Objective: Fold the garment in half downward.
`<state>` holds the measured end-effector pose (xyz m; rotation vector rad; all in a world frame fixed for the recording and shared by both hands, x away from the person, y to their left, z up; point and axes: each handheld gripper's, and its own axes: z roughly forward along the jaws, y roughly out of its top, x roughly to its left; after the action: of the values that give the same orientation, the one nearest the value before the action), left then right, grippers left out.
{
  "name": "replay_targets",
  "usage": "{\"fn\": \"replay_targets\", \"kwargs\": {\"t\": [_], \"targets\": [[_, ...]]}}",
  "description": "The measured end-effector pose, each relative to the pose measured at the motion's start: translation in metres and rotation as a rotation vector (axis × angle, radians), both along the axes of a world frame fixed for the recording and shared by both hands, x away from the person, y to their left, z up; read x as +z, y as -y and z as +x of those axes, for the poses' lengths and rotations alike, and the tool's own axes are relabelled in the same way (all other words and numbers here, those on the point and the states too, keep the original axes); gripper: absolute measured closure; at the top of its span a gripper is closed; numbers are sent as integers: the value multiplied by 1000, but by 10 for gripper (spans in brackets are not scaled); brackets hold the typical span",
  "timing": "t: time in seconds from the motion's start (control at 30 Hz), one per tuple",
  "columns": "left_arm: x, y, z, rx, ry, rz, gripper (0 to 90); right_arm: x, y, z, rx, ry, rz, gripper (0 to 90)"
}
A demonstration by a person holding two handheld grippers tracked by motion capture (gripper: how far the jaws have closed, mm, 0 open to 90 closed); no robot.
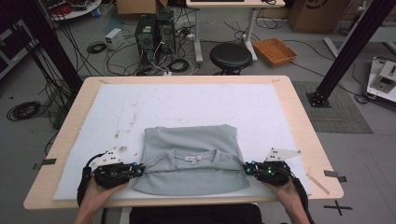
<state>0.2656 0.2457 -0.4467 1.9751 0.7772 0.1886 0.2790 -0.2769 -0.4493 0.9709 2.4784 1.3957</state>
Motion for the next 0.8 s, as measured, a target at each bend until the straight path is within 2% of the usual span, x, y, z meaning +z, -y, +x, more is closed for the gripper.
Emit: {"fn": "replay_targets", "kwargs": {"t": [0.17,0.37,0.57,0.8], "targets": [[-3,0,1,1,-11,5,843,-1,0,0,-1,-10,-5,849],[0,-1,-2,-13,-10,-9,843,3,3,-2,3,-4,3,849],[1,-1,-7,-22,-5,-7,843,3,4,-9,9,4,0,851],[0,-4,-10,-23,-9,-10,844,3,7,-14,17,-6,20,851]]}}
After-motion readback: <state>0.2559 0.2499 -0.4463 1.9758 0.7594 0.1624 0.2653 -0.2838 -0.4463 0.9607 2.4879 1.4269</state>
